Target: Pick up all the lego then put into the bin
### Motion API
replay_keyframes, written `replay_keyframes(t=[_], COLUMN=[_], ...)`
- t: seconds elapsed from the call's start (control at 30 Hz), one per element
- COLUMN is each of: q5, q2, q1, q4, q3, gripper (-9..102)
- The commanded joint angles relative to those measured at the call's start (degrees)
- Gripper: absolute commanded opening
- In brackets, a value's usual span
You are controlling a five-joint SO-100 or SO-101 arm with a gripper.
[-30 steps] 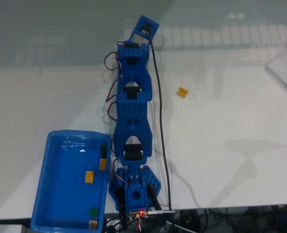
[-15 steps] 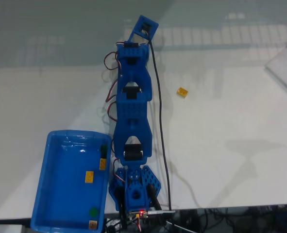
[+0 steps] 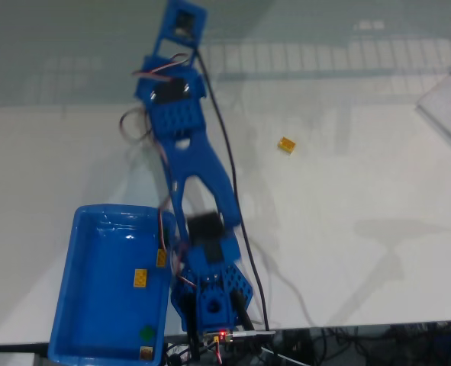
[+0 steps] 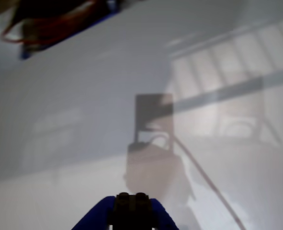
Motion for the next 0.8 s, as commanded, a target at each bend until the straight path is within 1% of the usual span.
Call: replay_keyframes(t=[0.0, 0.17, 0.33, 0.63, 0.77], q5=[0.0, -1.1, -1.5, 0.5, 1.8], q2=[12.2, 23.7, 27.9, 28.2, 27.2], q1=[-8.7, -25.3, -42.4, -65.0, -72.1], q4=[7.1, 21.4, 33.2, 42.7, 44.2], q3=[0.5, 1.6, 1.8, 5.6, 9.1], gripper=[0, 0, 0, 0, 0])
